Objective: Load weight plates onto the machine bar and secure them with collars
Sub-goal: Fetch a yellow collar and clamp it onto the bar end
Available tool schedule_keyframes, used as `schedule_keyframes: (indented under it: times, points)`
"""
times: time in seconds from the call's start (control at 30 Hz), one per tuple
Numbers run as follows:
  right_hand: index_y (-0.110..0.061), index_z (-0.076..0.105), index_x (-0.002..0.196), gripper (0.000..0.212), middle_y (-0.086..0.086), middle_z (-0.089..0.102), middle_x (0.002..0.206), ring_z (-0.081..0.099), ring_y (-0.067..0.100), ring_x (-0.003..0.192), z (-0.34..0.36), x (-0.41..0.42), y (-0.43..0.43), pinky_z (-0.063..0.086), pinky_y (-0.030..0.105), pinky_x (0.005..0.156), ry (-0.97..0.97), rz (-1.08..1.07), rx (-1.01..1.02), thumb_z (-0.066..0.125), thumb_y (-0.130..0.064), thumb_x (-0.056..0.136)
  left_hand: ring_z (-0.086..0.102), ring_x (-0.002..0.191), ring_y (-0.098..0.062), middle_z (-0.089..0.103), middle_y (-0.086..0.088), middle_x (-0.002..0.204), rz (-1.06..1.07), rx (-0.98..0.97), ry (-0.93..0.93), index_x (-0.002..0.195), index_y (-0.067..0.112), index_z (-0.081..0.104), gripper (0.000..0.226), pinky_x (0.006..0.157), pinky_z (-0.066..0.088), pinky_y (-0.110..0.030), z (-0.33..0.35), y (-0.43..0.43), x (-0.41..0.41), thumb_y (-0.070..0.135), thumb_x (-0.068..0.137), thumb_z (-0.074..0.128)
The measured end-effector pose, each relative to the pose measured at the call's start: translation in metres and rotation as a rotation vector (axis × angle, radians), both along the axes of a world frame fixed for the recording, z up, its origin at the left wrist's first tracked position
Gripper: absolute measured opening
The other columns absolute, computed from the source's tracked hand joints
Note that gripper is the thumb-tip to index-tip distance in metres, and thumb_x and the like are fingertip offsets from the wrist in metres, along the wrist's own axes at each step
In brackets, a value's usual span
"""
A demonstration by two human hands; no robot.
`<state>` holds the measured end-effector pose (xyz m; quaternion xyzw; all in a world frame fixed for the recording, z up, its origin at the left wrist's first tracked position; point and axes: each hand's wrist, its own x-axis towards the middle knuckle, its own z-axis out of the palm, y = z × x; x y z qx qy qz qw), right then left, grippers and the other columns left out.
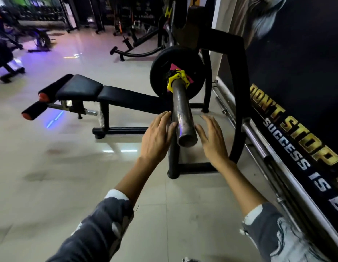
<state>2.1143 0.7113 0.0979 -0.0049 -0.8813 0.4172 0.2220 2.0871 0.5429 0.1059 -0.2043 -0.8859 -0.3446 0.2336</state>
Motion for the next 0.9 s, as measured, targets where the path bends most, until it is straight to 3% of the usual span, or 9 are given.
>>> schedule_keyframes:
  times: [0.07, 0.17, 0.27, 0.47, 0.57, 0.7, 0.9]
  points:
    - [-0.013, 0.039, 0.136, 0.043, 0.011, 0.041, 0.144, 0.032, 0.023, 0.137, -0.010, 0.027, -0.008, 0.031, 0.039, 0.112, 0.009, 0.010, -0.069, 0.042, -0.031, 0.097, 0.057, 0.112, -0.024, 0.054, -0.010, 0.133, -0.021, -0.001, 0.008, 0.132, 0.010, 0.046, 0.043, 0.089, 0.045, -0.033, -0.004, -0.008, 0.025, 0.035, 0.097, 0.044]
    - [-0.011, 0.046, 0.130, 0.043, 0.011, 0.052, 0.132, 0.045, 0.022, 0.125, -0.031, 0.060, -0.027, 0.035, 0.024, 0.099, 0.008, 0.023, -0.045, 0.046, -0.034, 0.094, 0.053, 0.111, -0.018, 0.058, -0.010, 0.125, -0.012, -0.008, 0.011, 0.129, 0.011, 0.048, 0.043, 0.085, 0.044, -0.029, -0.017, -0.025, 0.062, 0.039, 0.096, 0.044]
    - [-0.010, 0.050, 0.126, 0.041, 0.011, 0.055, 0.129, 0.048, 0.023, 0.122, -0.048, 0.078, -0.059, 0.039, 0.030, 0.101, -0.063, 0.118, -0.016, 0.051, -0.033, 0.092, 0.052, 0.117, -0.023, 0.058, -0.011, 0.127, 0.093, -0.017, -0.072, 0.128, 0.011, 0.050, 0.039, 0.092, 0.043, -0.033, -0.034, -0.055, 0.087, 0.033, 0.096, 0.046]
    - [-0.011, 0.056, 0.117, 0.031, 0.008, 0.059, 0.120, 0.054, 0.021, 0.112, -0.073, 0.078, -0.170, 0.045, 0.032, 0.094, -0.135, 0.376, 0.068, 0.048, -0.030, 0.095, 0.054, 0.114, -0.025, 0.060, -0.008, 0.123, 0.384, 0.011, -0.250, 0.122, 0.012, 0.055, 0.031, 0.083, 0.044, -0.033, -0.083, -0.161, 0.127, 0.028, 0.098, 0.044]
    - [-0.012, 0.060, 0.107, 0.027, 0.007, 0.063, 0.110, 0.057, 0.022, 0.102, -0.090, 0.069, -0.221, 0.047, 0.035, 0.085, -0.242, 0.483, 0.166, 0.047, -0.032, 0.095, 0.053, 0.113, -0.026, 0.061, -0.008, 0.120, 0.456, 0.006, -0.338, 0.118, 0.010, 0.057, 0.031, 0.086, 0.042, -0.035, -0.101, -0.211, 0.135, 0.030, 0.097, 0.047]
    - [-0.013, 0.062, 0.095, 0.024, 0.007, 0.065, 0.103, 0.058, 0.023, 0.094, -0.124, 0.050, -0.347, 0.047, 0.035, 0.078, -0.405, 0.674, 0.247, 0.048, -0.033, 0.093, 0.054, 0.109, -0.027, 0.063, -0.009, 0.113, 0.592, 0.000, -0.450, 0.114, 0.009, 0.058, 0.031, 0.085, 0.039, -0.032, -0.139, -0.323, 0.138, 0.032, 0.095, 0.049]
    - [-0.011, 0.061, 0.096, 0.026, 0.010, 0.065, 0.105, 0.059, 0.027, 0.096, -0.151, 0.024, -0.515, 0.046, 0.035, 0.078, -0.507, 0.799, 0.338, 0.049, -0.034, 0.093, 0.054, 0.108, -0.026, 0.062, -0.007, 0.114, 0.790, -0.017, -0.613, 0.116, 0.012, 0.054, 0.035, 0.082, 0.043, -0.037, -0.160, -0.481, 0.137, 0.039, 0.097, 0.043]
